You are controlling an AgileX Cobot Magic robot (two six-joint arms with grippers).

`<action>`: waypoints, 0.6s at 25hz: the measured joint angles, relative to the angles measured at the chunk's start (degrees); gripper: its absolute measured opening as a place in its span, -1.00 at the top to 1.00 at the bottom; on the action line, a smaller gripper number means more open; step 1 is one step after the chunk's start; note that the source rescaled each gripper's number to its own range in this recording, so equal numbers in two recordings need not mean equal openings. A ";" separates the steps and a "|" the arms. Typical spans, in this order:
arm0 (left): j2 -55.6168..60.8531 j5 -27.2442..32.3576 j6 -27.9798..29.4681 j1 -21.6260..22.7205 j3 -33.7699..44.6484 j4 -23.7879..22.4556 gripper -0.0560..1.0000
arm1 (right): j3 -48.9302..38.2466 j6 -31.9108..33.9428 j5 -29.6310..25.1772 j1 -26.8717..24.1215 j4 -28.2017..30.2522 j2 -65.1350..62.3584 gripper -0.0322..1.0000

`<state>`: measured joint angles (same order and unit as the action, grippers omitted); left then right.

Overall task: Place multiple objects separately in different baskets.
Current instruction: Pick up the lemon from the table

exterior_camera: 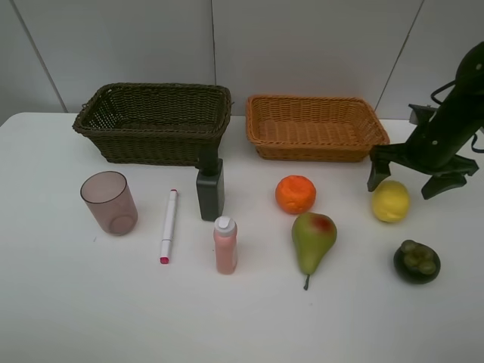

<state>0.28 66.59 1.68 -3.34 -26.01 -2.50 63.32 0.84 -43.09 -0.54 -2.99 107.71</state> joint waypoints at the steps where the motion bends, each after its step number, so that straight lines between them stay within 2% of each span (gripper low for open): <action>1: 0.00 0.00 0.00 0.00 0.00 0.00 -1.00 | -0.17 0.00 0.42 0.00 -0.40 0.48 -1.00; 15: 0.00 0.00 0.00 0.00 0.00 0.00 -1.00 | -0.39 0.00 2.75 0.00 -1.89 5.01 -1.00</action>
<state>0.28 66.59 1.68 -3.34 -26.01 -2.50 62.93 0.84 -40.34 -0.54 -4.88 112.71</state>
